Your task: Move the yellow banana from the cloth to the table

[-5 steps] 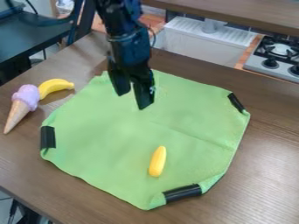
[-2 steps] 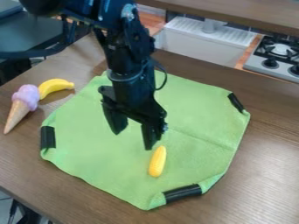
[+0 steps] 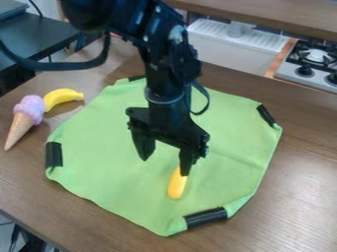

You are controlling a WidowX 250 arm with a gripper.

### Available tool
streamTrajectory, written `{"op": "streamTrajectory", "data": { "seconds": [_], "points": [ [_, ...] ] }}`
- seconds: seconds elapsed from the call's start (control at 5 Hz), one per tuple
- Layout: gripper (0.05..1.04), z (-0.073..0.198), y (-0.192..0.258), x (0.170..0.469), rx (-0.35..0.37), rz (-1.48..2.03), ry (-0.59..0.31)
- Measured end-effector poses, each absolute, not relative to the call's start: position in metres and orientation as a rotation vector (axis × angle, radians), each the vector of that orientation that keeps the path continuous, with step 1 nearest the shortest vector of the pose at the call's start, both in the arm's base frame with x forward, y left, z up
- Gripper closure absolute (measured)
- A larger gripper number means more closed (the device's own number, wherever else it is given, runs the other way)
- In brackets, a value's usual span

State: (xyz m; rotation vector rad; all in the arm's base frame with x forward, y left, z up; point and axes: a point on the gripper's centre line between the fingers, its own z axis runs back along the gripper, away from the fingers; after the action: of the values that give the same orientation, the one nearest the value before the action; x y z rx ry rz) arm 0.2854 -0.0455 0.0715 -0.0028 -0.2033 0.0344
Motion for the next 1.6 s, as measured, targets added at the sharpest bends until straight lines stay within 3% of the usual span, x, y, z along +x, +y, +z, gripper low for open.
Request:
{"op": "streamTrajectory", "data": {
  "seconds": [0.2, 0.8, 1.2, 1.4, 1.6],
  "points": [
    [0.083, 0.063, -0.048, 0.286, 0.026, 0.086, -0.186],
    [0.111, 0.048, -0.055, 0.287, 0.0, 0.162, -0.198],
    [0.71, 0.043, -0.06, 0.286, -0.031, 0.146, -0.191],
    [0.788, 0.044, -0.062, 0.286, -0.038, 0.15, -0.181],
    [0.788, 0.049, -0.068, 0.289, -0.05, 0.152, -0.182]
  ]
}}
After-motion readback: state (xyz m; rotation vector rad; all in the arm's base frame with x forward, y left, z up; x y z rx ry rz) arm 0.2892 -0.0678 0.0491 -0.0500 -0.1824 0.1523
